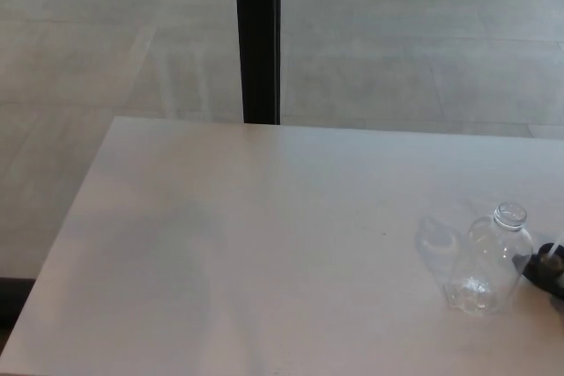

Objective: The robot uses its right hand to grab and lift the lid of the spray bottle kept in the middle of the desk and places the lid on the right side of the bottle

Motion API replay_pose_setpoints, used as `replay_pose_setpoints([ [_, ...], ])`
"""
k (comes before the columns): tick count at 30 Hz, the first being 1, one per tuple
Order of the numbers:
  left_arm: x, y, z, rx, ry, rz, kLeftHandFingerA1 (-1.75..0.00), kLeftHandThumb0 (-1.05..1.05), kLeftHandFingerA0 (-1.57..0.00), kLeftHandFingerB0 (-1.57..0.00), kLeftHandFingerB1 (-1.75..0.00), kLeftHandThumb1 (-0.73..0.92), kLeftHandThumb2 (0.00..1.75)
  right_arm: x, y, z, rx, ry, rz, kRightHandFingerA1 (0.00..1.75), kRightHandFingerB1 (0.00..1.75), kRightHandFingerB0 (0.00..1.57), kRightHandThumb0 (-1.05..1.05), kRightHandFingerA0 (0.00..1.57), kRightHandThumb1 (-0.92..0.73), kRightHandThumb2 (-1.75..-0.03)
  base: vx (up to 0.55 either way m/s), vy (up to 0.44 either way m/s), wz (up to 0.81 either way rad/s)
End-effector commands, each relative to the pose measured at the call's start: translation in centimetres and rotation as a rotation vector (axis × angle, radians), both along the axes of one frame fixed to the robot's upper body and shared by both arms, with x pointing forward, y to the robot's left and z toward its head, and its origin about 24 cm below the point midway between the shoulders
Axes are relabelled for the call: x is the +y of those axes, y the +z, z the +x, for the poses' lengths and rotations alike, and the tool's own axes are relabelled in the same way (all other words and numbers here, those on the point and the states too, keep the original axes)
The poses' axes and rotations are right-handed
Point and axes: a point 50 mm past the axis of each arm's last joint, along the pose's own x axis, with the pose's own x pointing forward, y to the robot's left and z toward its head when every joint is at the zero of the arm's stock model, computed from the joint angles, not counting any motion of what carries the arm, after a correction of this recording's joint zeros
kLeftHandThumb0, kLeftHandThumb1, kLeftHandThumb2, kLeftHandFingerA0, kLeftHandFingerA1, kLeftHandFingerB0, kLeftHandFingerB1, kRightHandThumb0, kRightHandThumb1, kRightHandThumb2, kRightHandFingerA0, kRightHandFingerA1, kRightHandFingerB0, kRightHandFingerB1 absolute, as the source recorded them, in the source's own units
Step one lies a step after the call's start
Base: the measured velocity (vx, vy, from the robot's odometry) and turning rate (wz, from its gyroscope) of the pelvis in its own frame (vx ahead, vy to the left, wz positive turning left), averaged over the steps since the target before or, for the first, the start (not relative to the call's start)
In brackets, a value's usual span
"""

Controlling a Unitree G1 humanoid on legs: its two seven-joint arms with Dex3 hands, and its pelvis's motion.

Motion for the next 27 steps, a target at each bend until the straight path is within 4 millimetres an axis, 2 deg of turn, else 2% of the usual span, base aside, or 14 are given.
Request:
replay_pose_setpoints([
  [1,0.6,0.5,-0.1,-0.024,0.023,0.019,-0.49,-0.82,-0.55,-0.39,-0.4,0.87,0.66,-1.5,0.6,-0.6,0.069,-0.053,-0.073,0.05,0.24,0.1,-0.93,0.0,-0.62,-0.95,0.0,0.0,0.0],
  [5,0.6,0.5,-0.3,0.001,0.001,0.031,-0.49,-0.82,-0.56,-0.41,-0.39,0.88,0.66,-2.8,2.0,-1.0,0.068,-0.074,-0.051,0.07,0.03,0.09,-1.03,0.0,-0.66,-1.0,0.0,0.0,0.0],
  [10,0.4,0.3,-0.5,0.005,0.009,0.029,-0.48,-0.83,-0.57,-0.41,-0.4,0.87,0.66,-4.0,3.4,-1.5,0.049,-0.105,-0.006,0.13,0.02,0.0,-1.05,0.0,-0.65,-1.04,0.0,0.0,0.0],
  [15,0.3,0.2,-0.7,0.009,0.015,0.024,-0.49,-0.84,-0.57,-0.4,-0.39,0.87,0.66,-7.3,6.8,-3.1,-0.046,-0.222,0.108,0.11,0.02,0.08,-1.05,0.0,-0.67,-1.05,0.0,0.0,0.0],
  [16,0.3,0.2,-0.6,0.008,0.012,0.025,-0.49,-0.82,-0.56,-0.4,-0.4,0.89,0.66,-9.0,8.0,-4.1,-0.127,-0.305,0.164,0.0,0.08,0.02,-1.01,0.0,-0.64,-0.97,0.0,0.0,0.0],
  [17,0.3,0.2,-0.6,0.003,0.015,0.02,-0.61,-0.8,-0.51,-0.34,-0.53,0.7,1.08,-10.1,8.6,-4.8,-0.191,-0.36,0.212,0.07,0.09,0.12,-1.04,0.0,-0.68,-1.07,0.0,0.0,0.0],
  [18,0.3,0.2,-0.6,0.005,0.017,0.021,-0.49,-0.84,-0.57,-0.4,-0.4,0.88,0.66,-10.6,8.8,-5.2,-0.227,-0.391,0.244,0.05,0.14,0.09,-1.03,0.0,-0.68,-1.05,0.0,0.0,0.0],
  [20,0.4,0.3,-0.6,0.006,0.006,0.027,-0.49,-0.83,-0.57,-0.4,-0.4,0.88,0.66,-13.2,8.7,-7.4,-0.398,-0.603,0.4,0.05,0.31,0.12,-0.97,0.0,-0.67,-1.03,0.0,0.0,0.0],
  [21,0.4,0.3,-0.6,0.006,0.007,0.026,-0.49,-0.82,-0.57,-0.4,-0.39,0.88,0.66,-13.5,8.6,-7.8,-0.432,-0.638,0.433,0.21,0.4,0.12,-0.76,0.0,-0.58,-0.97,0.0,0.0,0.0],
  [23,0.4,0.3,-0.6,0.006,0.007,0.026,-0.49,-0.82,-0.57,-0.4,-0.39,0.88,0.66,-13.9,8.4,-8.3,-0.474,-0.682,0.474,0.21,0.4,0.12,-0.76,0.0,-0.58,-0.97,0.0,0.0,0.0],
  [24,0.4,0.3,-0.6,0.008,0.012,0.029,-0.49,-0.84,-0.58,-0.4,-0.39,0.88,0.66,-16.0,6.0,-11.1,-0.626,-0.903,0.699,0.23,0.38,0.08,-0.57,0.0,-0.56,-0.91,0.0,0.0,0.0],
  [25,0.4,0.3,-0.6,0.015,-0.001,0.036,-0.49,-0.84,-0.58,-0.4,-0.39,0.89,0.66,-16.3,5.1,-11.9,-0.656,-0.972,0.726,0.27,0.27,0.17,-0.5,0.03,-0.75,-0.65,0.0,0.0,0.0],
  [26,0.4,0.3,-0.6,0.015,-0.003,0.037,-0.49,-0.84,-0.58,-0.4,-0.39,0.89,0.66,-16.4,5.0,-12.0,-0.661,-0.98,0.73,0.27,0.27,0.17,-0.5,0.03,-0.75,-0.65,0.0,0.0,0.0],
  [27,0.4,0.3,-0.6,0.01,0.007,0.03,-0.58,-0.85,-0.49,-0.34,-0.52,0.71,1.08,-16.5,4.1,-12.6,-0.671,-1.034,0.747,0.25,0.27,0.16,-0.49,0.03,-0.75,-0.65,0.0,0.0,0.0],
])
